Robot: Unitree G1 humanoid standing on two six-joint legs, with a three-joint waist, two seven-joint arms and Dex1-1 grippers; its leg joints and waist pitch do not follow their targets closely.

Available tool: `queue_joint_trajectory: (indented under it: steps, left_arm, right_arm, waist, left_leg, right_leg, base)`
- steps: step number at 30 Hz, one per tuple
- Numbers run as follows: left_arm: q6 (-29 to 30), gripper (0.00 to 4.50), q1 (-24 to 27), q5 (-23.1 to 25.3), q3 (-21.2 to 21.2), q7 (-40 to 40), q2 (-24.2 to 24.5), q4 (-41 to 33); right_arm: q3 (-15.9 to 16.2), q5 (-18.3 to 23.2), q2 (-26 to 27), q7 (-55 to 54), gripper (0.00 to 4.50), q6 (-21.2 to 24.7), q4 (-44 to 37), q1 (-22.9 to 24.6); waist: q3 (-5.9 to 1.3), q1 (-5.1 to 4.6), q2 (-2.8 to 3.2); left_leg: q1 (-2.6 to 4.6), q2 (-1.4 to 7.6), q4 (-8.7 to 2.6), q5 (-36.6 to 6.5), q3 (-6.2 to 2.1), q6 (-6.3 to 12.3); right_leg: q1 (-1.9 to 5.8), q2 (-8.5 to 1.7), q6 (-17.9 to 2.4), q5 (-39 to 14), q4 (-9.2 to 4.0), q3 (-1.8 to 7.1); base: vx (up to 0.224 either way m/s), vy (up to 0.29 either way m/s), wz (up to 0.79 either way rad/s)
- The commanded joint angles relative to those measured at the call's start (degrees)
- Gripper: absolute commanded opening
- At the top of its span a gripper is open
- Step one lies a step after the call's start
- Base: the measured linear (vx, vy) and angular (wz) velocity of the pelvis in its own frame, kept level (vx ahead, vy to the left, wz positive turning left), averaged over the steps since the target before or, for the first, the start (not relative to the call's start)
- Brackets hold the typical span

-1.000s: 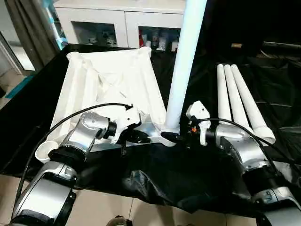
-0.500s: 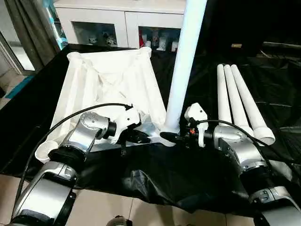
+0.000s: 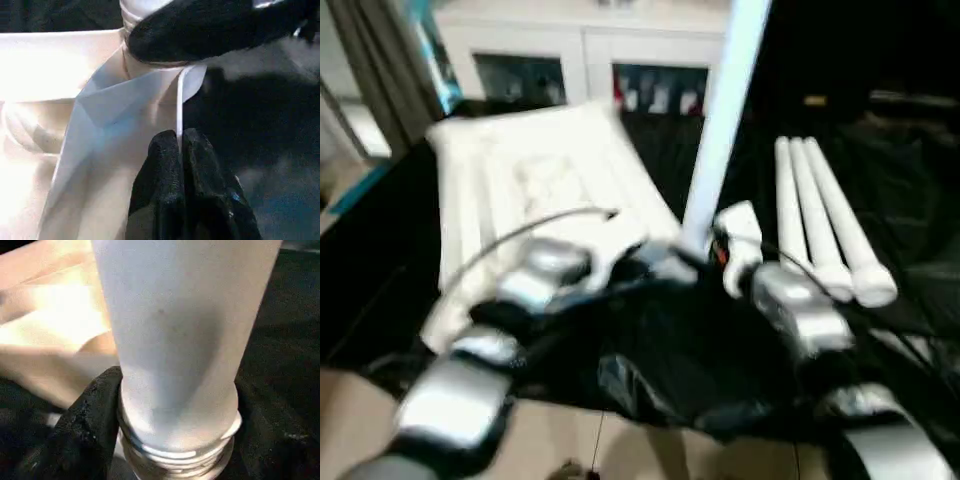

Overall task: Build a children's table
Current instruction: Rotate leg to tighten

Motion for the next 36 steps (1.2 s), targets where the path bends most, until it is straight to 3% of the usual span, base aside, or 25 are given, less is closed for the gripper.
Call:
queue_joint_trajectory:
  steps: [1, 3, 5, 9, 13, 19, 22, 23, 26, 36]
  left_arm:
    - [0.58, 0.00, -3.49, -0.35, 3.46, 8.68, -0.46, 0.37]
    - [0.23, 0.00, -4.31, -0.03, 3.11, 9.97, -2.46, 0.69]
    - [-0.75, 0.00, -4.48, 0.61, 2.47, 9.63, -3.40, 0.83]
    - [-1.88, 0.00, -3.99, 0.78, 1.95, 8.49, -3.17, 0.58]
    - [-4.11, 0.00, -2.28, 0.68, 1.13, 4.43, -1.24, -0.47]
    - [-7.70, 0.00, 2.04, -0.08, -0.21, -7.54, 3.81, -4.50]
    - [-9.05, 0.00, 3.27, -0.43, -0.89, -11.60, 5.46, -5.56]
    - [-9.41, 0.00, 4.66, -1.95, -1.07, -16.83, 6.75, -7.48]
    - [-8.76, 0.00, 6.34, -3.89, -1.01, -22.82, 8.34, -10.47]
    - [-8.91, 0.00, 7.17, -3.70, -0.89, -25.72, 9.65, -11.71]
  right_arm:
    - [0.43, -0.39, 2.16, -3.87, 2.76, 1.50, 4.69, 0.43]
    - [1.12, -1.44, 3.93, -4.84, 2.76, -0.10, 6.54, -0.80]
    - [0.45, -1.50, 5.07, -4.98, 3.32, -1.94, 7.62, -1.72]
    - [0.20, -1.31, 5.01, -4.03, 3.66, -3.09, 7.71, -2.16]
    - [1.30, -1.09, 2.80, 1.73, 3.90, -4.08, 5.45, -1.62]
    - [5.56, -0.94, -5.74, 18.39, 3.90, -0.74, -5.51, 3.40]
    - [6.73, -0.39, -8.35, 23.60, 3.90, -0.17, -8.80, 4.98]
    - [7.13, 0.16, -10.46, 27.27, 3.90, 0.22, -11.07, 5.91]
    - [6.51, 1.27, -12.51, 30.38, 3.90, 0.54, -12.58, 6.15]
    - [7.18, 2.20, -13.63, 34.42, 3.90, 2.67, -15.00, 6.47]
  waist:
    - [-4.27, -0.25, -0.66]
    - [-4.40, -0.13, -0.88]
    - [-4.58, -0.01, -0.83]
    - [-4.58, 0.10, -0.82]
    - [-4.47, -0.08, -0.97]
    - [-4.55, 0.28, -0.99]
    - [-4.49, 0.55, -0.94]
    - [-4.41, 0.58, -0.89]
    - [-4.35, 0.63, -0.68]
    - [-4.38, 1.03, -0.84]
  left_leg:
    - [2.00, 2.57, -4.16, -12.16, -1.65, 0.50]
    - [1.64, 2.55, -4.02, -10.56, -1.62, 1.48]
    - [1.55, 2.56, -3.95, -9.27, -1.60, 2.16]
    - [1.44, 2.60, -3.93, -8.55, -1.60, 3.81]
    - [1.31, 2.56, -4.04, -9.75, -1.65, 4.12]
    - [1.08, 2.81, -3.75, -7.75, -1.47, 6.24]
    - [1.24, 2.97, -3.86, -8.62, -1.49, 5.58]
    - [1.30, 2.97, -3.91, -9.09, -1.50, 5.35]
    - [1.54, 3.23, -4.11, -10.92, -1.48, 4.16]
    - [1.44, 3.14, -4.17, -10.44, -1.45, 3.33]
  right_leg:
    - [2.52, -4.70, -12.49, -12.60, -5.21, 2.76]
    - [2.67, -4.82, -12.19, -11.09, -5.11, 2.76]
    - [2.71, -4.74, -12.37, -8.61, -4.85, 2.75]
    - [2.77, -4.76, -12.87, -6.34, -4.68, 2.64]
    - [2.93, -4.76, -12.76, -7.42, -4.82, 2.56]
    - [3.00, -4.58, -13.20, -4.37, -4.28, 2.52]
    - [2.84, -4.61, -13.18, -6.15, -4.50, 2.50]
    - [2.75, -4.57, -13.19, -6.84, -4.56, 2.47]
    - [2.46, -4.68, -13.44, -8.75, -4.65, 2.62]
    - [2.49, -4.77, -13.10, -8.28, -4.51, 2.70]
  base:
    - [0.000, 0.000, 0.00]
    - [0.000, 0.000, 0.00]
    - [0.000, 0.000, 0.00]
    - [0.000, 0.000, 0.00]
    - [0.000, 0.000, 0.00]
    - [0.000, 0.000, 0.00]
    - [0.000, 0.000, 0.00]
    - [0.000, 0.000, 0.00]
    - [0.000, 0.000, 0.00]
    - [0.000, 0.000, 0.00]
